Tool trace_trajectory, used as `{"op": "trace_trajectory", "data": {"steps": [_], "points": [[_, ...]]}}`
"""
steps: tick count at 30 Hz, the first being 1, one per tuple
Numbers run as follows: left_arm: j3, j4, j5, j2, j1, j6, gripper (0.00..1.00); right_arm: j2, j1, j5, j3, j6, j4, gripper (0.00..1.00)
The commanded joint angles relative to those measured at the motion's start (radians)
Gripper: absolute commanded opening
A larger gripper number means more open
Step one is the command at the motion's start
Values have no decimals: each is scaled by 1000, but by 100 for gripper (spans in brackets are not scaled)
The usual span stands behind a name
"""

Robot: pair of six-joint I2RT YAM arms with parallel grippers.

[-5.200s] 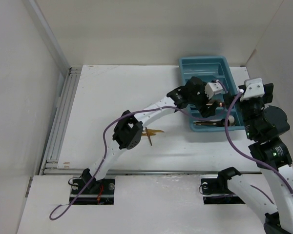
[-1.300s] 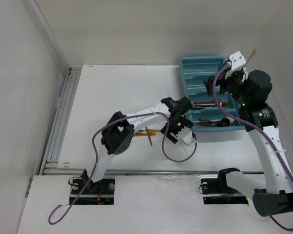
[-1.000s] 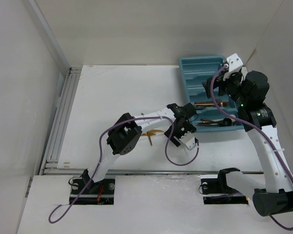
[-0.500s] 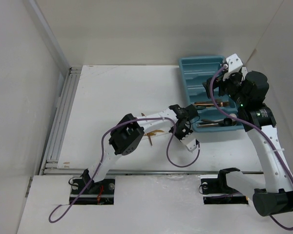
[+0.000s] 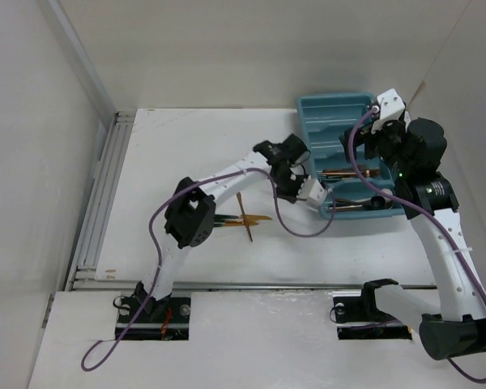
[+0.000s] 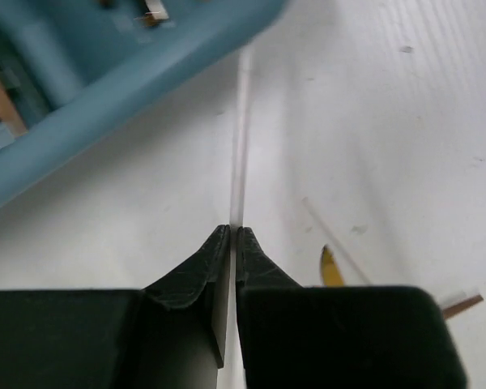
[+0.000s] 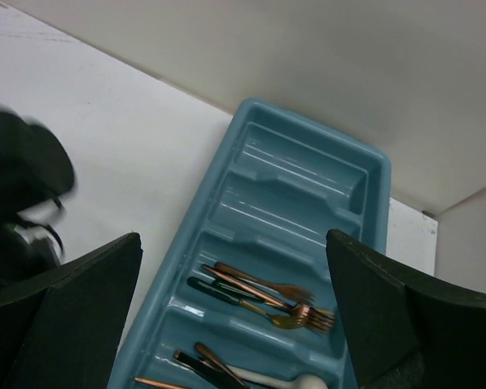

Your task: Sort the eating utensils into containers

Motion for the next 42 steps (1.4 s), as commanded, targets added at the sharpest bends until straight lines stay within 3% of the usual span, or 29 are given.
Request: {"op": "trace_trajectory", "data": {"steps": [1,8,10,14,17,24,25,26,33,35,37,38,42], "points": [[98,-19,125,-163,76,-139,0,-31,-8,84,71,-11,-6,100],[141,209,188,-163,248,-667,0,-11,-8,62,190,2,-26,100],[141,210,164,-163,248,-650,0,-11,-8,42,179,2,-17,100],[116,108,21,-126,204,-361,1,-11,-8,16,161,12,-17,100],[76,74,-142,-73,161,-180,26,-11,-8,-13,139,12,-8,100],[162,-87,-228,115,108,115,51,-20,-8,-31,139,12,-41,100],[138,-72,-243,127,90,130,88,-29,-8,-31,139,12,-41,100],[138,-52,-264,127,81,131,94,-29,-8,-31,139,12,-41,100],[155,-100,-341,191,78,140,94,-38,-8,-31,139,-6,-74,100],[142,-91,-383,214,78,140,90,-48,-8,-31,139,-6,-74,100],[142,-142,-403,237,78,149,83,-48,-8,-31,139,-15,-64,100],[156,-173,-412,250,78,149,73,-48,-8,-31,148,-15,-64,100],[165,-264,-432,294,78,189,52,-38,-8,-50,157,-24,-64,100]]}}
